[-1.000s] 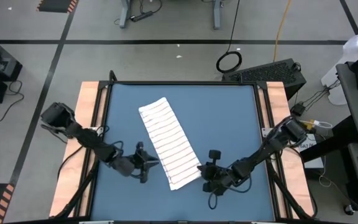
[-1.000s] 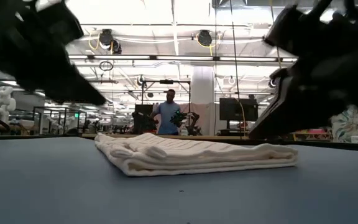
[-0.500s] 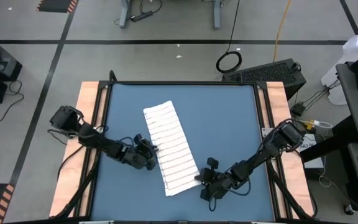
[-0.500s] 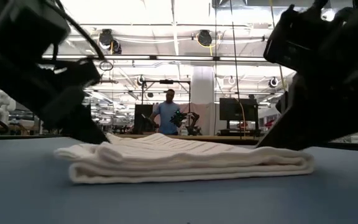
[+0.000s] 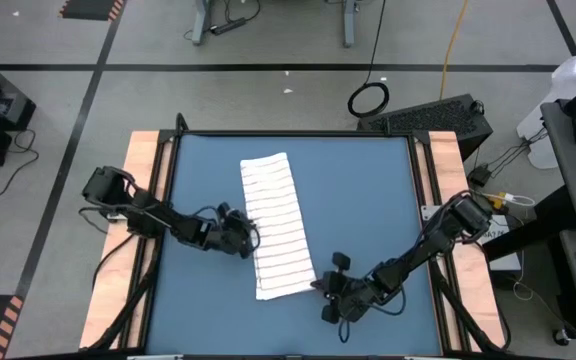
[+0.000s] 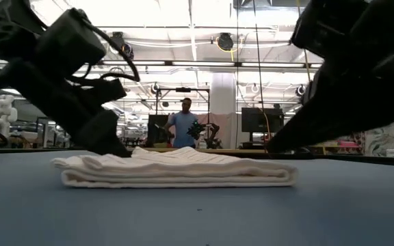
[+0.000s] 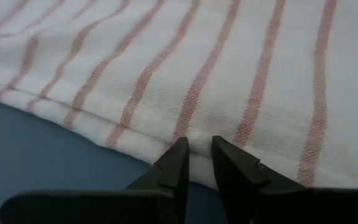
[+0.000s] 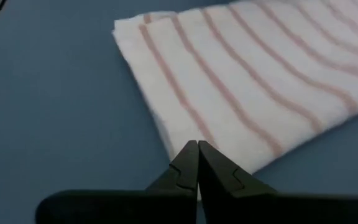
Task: Roll towel
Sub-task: Roll the white towel
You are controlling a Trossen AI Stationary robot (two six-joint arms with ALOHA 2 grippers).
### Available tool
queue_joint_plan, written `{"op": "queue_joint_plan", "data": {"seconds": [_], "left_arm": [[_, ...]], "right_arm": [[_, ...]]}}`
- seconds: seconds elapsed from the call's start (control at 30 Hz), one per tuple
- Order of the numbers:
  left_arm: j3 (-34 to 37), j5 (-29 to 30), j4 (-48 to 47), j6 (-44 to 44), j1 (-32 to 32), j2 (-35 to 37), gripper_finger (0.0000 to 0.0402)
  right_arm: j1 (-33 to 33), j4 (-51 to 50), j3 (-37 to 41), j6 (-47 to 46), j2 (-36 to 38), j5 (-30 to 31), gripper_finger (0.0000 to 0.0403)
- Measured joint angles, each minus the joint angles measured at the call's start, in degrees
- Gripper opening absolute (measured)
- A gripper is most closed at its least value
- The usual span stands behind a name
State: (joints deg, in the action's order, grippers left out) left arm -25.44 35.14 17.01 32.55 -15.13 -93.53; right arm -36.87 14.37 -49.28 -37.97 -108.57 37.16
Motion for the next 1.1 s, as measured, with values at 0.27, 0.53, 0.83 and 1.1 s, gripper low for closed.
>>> {"op": "queue_joint_plan", "data": {"seconds": [0.27, 0.53, 0.83, 1.1], "left_arm": [[-0.13, -5.11, -1.58, -1.44, -5.21, 13.03, 0.0057], [0.72, -5.17, -4.64, -1.04, -10.45, 15.06, 0.0045], [2.09, -6.26, -4.78, 1.12, -8.74, 7.03, 0.0044], [2.04, -6.63, 3.47, -8.2, -0.89, 2.85, 0.0044]], "right_arm": [[1.05, 2.36, -0.08, 13.46, -0.2, -0.16, 0.0], [4.65, 10.06, -0.03, 16.3, -3.34, -5.98, 0.0], [5.32, 14.24, -0.12, 6.63, -7.83, -8.07, 0.0], [4.62, 15.31, -0.77, -0.56, -7.94, -10.69, 0.0]]}}
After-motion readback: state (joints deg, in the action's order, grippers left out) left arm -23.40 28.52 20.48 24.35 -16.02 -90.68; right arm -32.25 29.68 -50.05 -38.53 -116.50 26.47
